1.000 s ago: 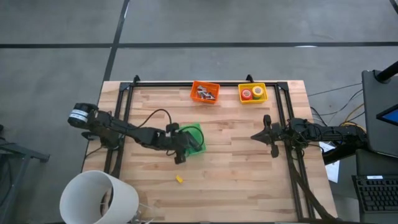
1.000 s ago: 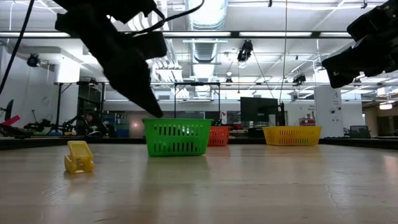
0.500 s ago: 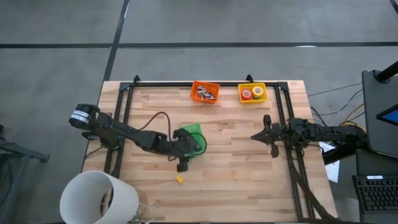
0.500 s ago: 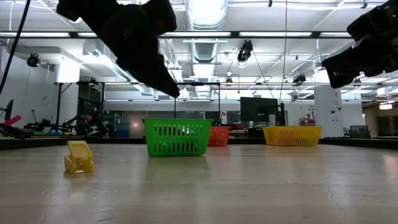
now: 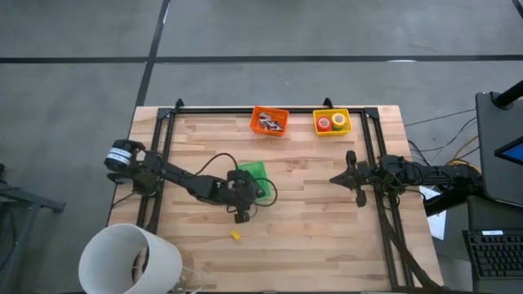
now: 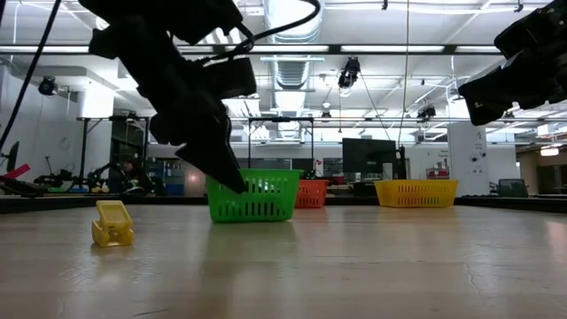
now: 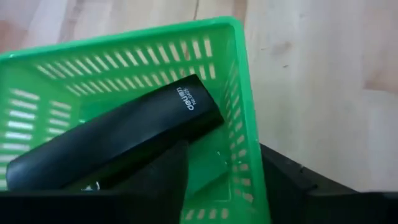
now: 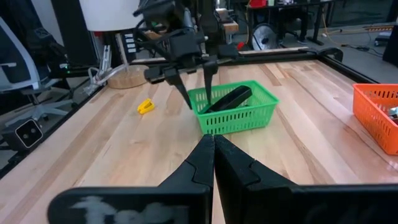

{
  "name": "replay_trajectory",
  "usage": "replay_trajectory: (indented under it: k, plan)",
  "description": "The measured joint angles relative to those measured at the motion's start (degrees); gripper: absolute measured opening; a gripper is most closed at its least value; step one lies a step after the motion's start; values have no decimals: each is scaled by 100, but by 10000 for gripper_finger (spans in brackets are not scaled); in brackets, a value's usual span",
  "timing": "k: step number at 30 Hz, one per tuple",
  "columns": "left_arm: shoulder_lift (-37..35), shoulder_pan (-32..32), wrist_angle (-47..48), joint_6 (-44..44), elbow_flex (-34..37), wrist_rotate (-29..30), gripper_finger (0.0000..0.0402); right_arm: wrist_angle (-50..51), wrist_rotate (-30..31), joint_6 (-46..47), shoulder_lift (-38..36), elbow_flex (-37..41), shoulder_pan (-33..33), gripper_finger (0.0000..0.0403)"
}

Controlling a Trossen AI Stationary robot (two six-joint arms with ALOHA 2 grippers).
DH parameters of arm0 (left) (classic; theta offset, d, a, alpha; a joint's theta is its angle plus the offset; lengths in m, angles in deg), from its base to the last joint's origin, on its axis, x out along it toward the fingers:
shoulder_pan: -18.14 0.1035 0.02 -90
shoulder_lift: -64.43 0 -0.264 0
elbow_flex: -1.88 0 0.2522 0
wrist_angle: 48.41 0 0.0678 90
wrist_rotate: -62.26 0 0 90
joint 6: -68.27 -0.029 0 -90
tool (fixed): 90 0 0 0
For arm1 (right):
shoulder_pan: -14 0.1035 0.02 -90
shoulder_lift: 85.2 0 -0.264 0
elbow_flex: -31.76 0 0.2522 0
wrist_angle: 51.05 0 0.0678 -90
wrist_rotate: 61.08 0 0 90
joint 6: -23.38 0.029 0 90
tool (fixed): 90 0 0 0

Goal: Pick and place Stapler, Stapler remover, tape
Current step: Adjust the green bin

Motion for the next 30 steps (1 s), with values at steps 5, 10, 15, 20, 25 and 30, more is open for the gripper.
replay_trajectory:
  k: [5,10,15,20,25,30]
  plan:
    - [72,79,61,16,5,158,91,-2,2,0,0,0,-2,9]
    - [70,227,143,233,10,316,11,-2,0,0,0,0,0,9]
    - [58,628,719,1593,12,1097,15,-2,1,0,0,0,-2,9]
    - [52,1136,1100,2477,12,1532,7,-2,2,0,0,0,-2,9]
    - [28,1985,1127,2983,7,1605,17,-2,0,0,0,0,-2,9]
    - [28,2988,1097,3443,5,1299,33,0,0,0,0,0,-2,9]
